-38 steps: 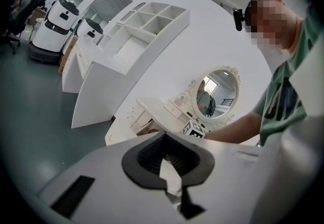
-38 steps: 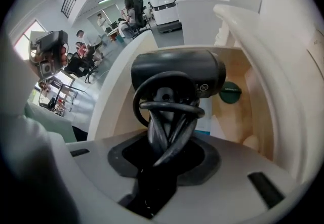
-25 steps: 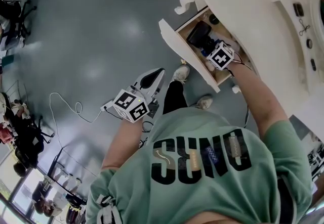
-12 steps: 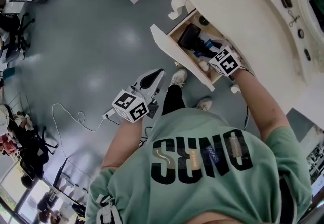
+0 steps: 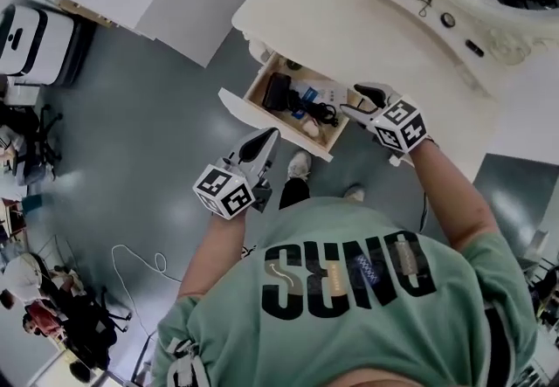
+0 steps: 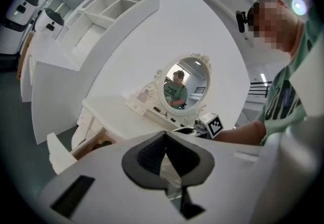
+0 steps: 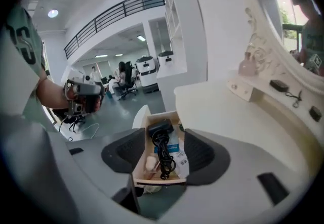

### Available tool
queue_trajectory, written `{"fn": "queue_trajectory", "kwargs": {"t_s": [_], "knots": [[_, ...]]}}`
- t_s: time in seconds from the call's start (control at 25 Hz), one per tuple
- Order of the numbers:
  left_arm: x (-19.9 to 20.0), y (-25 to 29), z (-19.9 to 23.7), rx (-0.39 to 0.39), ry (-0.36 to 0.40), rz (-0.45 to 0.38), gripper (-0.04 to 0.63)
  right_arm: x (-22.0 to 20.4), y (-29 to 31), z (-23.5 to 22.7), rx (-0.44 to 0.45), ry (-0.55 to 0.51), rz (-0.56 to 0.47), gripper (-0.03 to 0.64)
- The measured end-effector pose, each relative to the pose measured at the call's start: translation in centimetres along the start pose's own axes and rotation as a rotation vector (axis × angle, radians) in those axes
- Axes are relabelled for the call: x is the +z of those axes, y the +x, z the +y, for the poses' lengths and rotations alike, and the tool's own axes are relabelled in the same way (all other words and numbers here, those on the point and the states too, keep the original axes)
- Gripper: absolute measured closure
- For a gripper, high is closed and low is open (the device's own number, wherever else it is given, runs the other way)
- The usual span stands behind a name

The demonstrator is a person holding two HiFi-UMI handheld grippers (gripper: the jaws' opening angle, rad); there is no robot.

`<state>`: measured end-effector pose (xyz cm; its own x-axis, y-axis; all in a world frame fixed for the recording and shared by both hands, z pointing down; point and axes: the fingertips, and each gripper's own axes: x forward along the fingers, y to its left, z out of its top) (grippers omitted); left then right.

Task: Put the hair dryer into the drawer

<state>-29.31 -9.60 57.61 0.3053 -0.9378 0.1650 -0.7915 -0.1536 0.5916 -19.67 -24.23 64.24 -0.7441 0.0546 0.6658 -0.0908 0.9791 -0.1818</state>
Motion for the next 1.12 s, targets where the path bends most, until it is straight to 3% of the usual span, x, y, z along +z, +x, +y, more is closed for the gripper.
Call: {"fn": "queue_trajectory", "kwargs": {"t_s": [0.48,0.8,1.12], "knots": [[5.9,11.0,-14.6,-0.266,0.203,0.005,0.591,-0.6,-27.7,-5.9,-0.34,0.171,-0.411,0.485],[6.2,17.3,-25.4,-0.461,0.286,0.05,0.591,-5.7,-42.2,-5.2,-0.541,0.25,-0.567,0.557],[3.5,21.4,-33.8,-0.616,0.345,0.119,0.591,-12.3,-51.4,-3.1,-0.719,0.351,-0.652,0.621]]}}
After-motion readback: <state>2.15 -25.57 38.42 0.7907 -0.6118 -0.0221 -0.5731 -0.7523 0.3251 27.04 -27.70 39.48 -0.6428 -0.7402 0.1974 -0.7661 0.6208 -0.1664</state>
